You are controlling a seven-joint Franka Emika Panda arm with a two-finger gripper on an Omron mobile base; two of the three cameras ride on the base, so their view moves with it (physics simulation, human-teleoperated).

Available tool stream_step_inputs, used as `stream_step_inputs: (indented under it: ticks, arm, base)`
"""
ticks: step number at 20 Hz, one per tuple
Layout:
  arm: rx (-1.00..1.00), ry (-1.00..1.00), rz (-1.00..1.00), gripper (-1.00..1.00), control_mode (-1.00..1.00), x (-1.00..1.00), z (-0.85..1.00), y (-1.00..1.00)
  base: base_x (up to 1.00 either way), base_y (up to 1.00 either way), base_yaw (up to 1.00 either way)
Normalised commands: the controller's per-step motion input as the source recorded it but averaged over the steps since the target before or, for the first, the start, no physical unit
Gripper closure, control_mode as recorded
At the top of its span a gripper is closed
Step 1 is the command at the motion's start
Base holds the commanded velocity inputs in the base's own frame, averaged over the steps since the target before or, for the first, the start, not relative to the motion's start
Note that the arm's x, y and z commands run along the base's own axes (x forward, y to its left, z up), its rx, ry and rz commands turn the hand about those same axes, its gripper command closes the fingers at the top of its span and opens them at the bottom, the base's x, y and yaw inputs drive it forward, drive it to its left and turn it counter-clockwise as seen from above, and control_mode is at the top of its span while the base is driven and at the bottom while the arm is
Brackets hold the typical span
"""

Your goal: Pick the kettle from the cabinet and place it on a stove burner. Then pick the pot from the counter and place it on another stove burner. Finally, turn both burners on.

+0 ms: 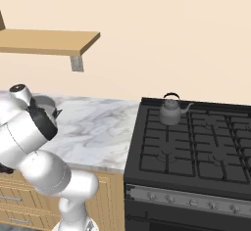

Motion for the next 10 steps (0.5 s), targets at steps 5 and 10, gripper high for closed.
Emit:
stream_step_inputs:
  ticks: [5,10]
  arm:
    - [0.00,0.00,-0.12,1.00,-1.00,-0.07,0.22,-0.30]
    - [0.00,0.00,-0.16,1.00,-1.00,-0.07,0.11,-0.33]
  base:
    - [0.00,0.00,0.00]
    - [0.00,0.00,0.00]
